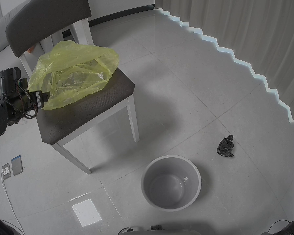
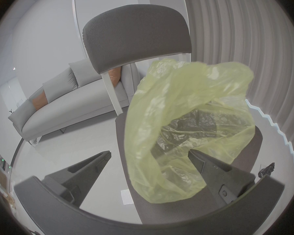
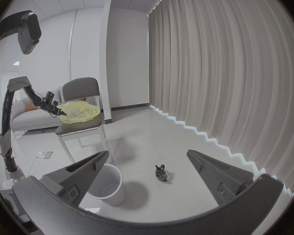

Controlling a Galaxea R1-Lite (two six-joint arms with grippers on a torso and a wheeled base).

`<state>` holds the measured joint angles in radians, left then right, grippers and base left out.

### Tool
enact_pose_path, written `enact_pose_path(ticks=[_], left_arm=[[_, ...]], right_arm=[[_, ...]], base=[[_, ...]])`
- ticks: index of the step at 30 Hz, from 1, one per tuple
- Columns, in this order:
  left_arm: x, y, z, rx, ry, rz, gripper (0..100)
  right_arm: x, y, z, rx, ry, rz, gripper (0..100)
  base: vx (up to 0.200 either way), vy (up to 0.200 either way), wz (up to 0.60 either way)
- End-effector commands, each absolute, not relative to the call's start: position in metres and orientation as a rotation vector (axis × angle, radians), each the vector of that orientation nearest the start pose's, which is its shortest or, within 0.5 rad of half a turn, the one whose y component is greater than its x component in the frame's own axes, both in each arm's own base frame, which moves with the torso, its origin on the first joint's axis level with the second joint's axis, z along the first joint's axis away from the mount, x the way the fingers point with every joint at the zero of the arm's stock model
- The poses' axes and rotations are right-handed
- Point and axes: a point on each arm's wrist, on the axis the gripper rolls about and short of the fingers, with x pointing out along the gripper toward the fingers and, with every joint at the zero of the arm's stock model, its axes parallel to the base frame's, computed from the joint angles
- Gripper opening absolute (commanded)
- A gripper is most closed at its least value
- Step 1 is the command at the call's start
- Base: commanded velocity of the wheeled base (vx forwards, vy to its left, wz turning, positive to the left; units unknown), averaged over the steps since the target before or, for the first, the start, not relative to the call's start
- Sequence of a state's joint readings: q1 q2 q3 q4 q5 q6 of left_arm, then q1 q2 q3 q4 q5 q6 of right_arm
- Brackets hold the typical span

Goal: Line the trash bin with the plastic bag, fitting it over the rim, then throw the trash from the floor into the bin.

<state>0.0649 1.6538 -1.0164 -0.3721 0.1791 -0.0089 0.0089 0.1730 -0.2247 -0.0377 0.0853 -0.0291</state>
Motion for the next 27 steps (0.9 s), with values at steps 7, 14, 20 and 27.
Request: enact_pose_path(ticks=[7, 14, 20, 27], left_arm=[[0.321, 0.040, 0.222, -0.010, 0.281, 0.272, 0], [0.330, 0.041, 0.220, -0.017, 0.280, 0.267, 0], [0.327, 0.021, 0.259, -0.020, 0.086, 0.116, 0], [0.237, -0.051, 0.356, 0.017, -0.042, -0.187, 0]], right_arm=[[-0.022, 0.002, 0.146, -0.032, -0.083, 0.098, 100], [-0.021, 0.002, 0.149, -0.032, -0.081, 0.100, 100], [0.004, 0.003, 0.198, -0.031, -0.034, 0.147, 100], [0.048, 0.005, 0.251, -0.032, -0.015, 0.210, 100]], base=[[0.000, 0.000, 0.00], [0.000, 0.000, 0.00], [0.000, 0.000, 0.00], [0.000, 0.000, 0.00]])
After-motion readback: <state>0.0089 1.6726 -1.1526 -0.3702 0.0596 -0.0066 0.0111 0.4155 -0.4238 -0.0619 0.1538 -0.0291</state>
